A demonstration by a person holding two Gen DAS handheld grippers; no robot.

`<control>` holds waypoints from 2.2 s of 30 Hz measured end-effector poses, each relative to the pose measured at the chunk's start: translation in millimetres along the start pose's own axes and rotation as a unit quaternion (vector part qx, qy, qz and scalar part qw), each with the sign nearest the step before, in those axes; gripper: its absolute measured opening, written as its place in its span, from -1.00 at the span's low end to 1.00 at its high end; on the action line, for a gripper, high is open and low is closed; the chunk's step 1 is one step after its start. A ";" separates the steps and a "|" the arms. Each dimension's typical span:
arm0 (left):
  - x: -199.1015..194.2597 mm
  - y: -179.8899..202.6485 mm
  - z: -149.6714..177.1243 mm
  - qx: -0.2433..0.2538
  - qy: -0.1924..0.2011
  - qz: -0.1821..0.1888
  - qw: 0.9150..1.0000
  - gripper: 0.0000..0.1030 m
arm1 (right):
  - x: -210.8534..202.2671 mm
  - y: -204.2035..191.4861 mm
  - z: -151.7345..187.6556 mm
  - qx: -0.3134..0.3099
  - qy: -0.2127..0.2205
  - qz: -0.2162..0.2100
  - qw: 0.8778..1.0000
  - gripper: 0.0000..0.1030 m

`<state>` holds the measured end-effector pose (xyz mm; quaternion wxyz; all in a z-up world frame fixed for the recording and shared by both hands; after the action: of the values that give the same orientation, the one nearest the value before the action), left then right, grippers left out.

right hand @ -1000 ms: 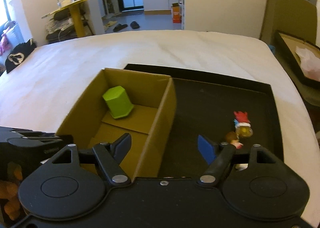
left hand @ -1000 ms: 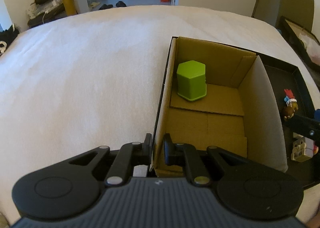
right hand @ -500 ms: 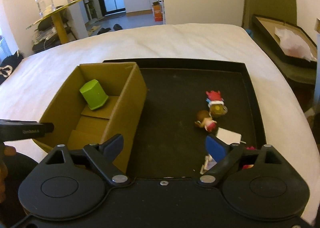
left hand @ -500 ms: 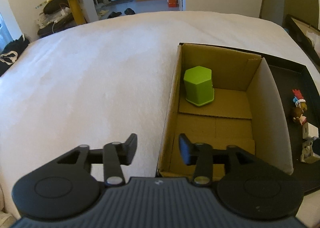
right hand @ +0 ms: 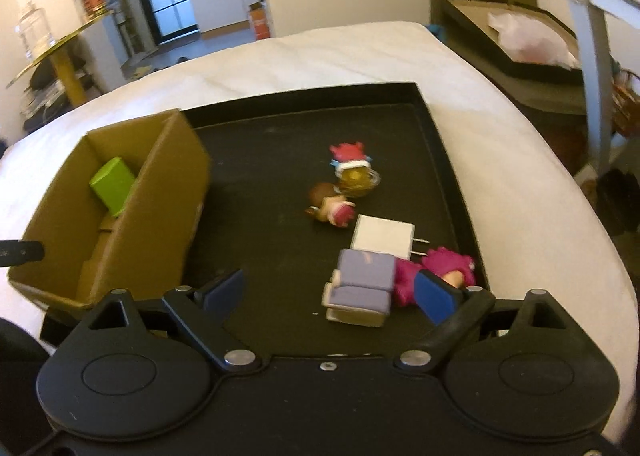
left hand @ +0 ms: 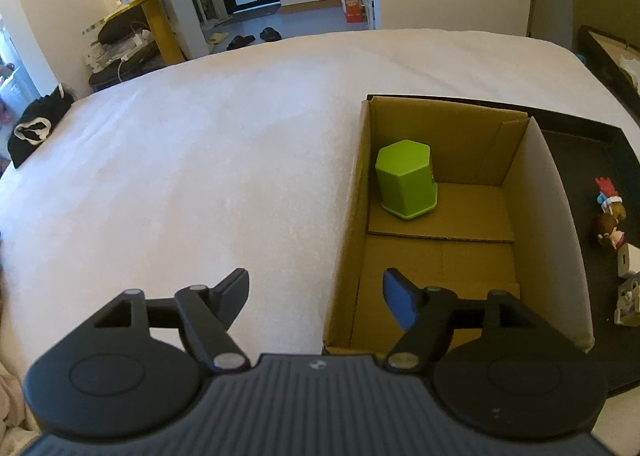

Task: Organize rigid objects
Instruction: 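Withdraw the right tool back over the tray toward the lavender sofa, then close the right tool on the lavender toy sofa, then carry the lavender sofa with the right tool and release it in the box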

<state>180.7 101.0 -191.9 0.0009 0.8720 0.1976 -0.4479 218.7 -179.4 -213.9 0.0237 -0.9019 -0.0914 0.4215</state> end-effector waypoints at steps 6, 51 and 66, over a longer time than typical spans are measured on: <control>-0.3 0.7 -0.4 0.003 0.004 -0.009 1.000 0.45 | 12.0 9.4 6.1 0.017 -0.007 0.000 1.000 0.69; -7.9 -9.1 -2.7 -0.027 0.020 -0.002 0.999 0.47 | -7.0 -52.5 -53.9 -0.053 0.034 -0.047 0.997 -0.17; -4.9 -15.1 -3.0 -0.043 0.014 0.003 0.999 0.46 | -22.0 -92.2 -67.2 -0.102 0.053 -0.062 0.991 -0.17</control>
<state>175.2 113.8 -183.6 0.0366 0.8779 0.2142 -0.4267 242.9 -90.6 -143.0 -0.0375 -0.9133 -0.1879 0.3594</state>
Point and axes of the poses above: each gripper's, at about its wrist camera, not at the fingertips, and x roughly the way its jaws point, y to its right, z to its underside, the point moved 9 cm from there along x, roughly the way its jaws point, and after that the axes turned 1 degree about x, right-handed, at the moved point
